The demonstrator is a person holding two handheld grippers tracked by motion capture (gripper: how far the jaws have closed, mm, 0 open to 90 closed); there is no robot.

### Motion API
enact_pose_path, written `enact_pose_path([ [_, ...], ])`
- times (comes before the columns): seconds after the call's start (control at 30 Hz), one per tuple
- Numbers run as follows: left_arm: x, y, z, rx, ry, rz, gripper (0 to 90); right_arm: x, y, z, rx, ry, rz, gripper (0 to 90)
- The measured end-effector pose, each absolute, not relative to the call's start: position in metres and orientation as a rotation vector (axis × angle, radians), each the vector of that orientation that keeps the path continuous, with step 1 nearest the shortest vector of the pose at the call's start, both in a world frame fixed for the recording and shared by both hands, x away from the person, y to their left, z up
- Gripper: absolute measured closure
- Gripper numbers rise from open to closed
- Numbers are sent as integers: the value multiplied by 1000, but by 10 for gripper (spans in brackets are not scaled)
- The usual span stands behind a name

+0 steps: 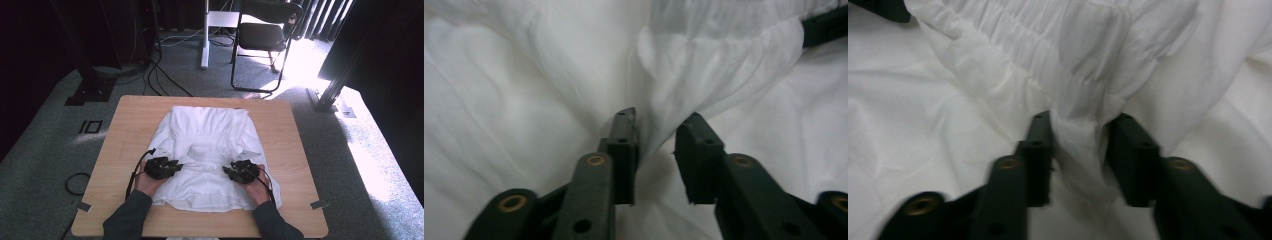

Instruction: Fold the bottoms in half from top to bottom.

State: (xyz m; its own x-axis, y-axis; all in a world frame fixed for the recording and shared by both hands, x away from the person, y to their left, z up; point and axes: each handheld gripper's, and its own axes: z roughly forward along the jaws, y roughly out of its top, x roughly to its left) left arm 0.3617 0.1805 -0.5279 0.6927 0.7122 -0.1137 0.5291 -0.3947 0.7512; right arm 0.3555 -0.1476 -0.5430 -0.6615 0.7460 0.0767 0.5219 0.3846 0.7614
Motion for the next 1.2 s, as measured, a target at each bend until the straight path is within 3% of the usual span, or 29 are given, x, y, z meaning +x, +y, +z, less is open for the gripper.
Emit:
enact_pose_path([
  [0.17, 363, 188, -504, 2036, 935, 324, 620, 354, -166, -519, 1125, 2283, 1215, 425],
  [0.27, 368, 189, -498, 2025, 934, 329, 620, 356, -174, -510, 1143, 2239, 1235, 427],
  [0.33, 376, 187, -495, 2022, 937, 336, 621, 366, -183, -503, 1182, 2211, 1256, 495],
  [0.47, 402, 177, -496, 2036, 961, 332, 717, 384, -185, -503, 1237, 2186, 1213, 778],
  [0.57, 418, 165, -502, 2074, 973, 331, 857, 400, -181, -509, 1291, 2181, 1197, 827],
  [0.87, 443, 140, -527, 2125, 980, 249, 881, 421, -165, -528, 1314, 2246, 1220, 798],
  [1.2, 410, 136, -521, 2113, 861, 224, 846, 397, -165, -520, 1189, 2276, 1308, 721],
])
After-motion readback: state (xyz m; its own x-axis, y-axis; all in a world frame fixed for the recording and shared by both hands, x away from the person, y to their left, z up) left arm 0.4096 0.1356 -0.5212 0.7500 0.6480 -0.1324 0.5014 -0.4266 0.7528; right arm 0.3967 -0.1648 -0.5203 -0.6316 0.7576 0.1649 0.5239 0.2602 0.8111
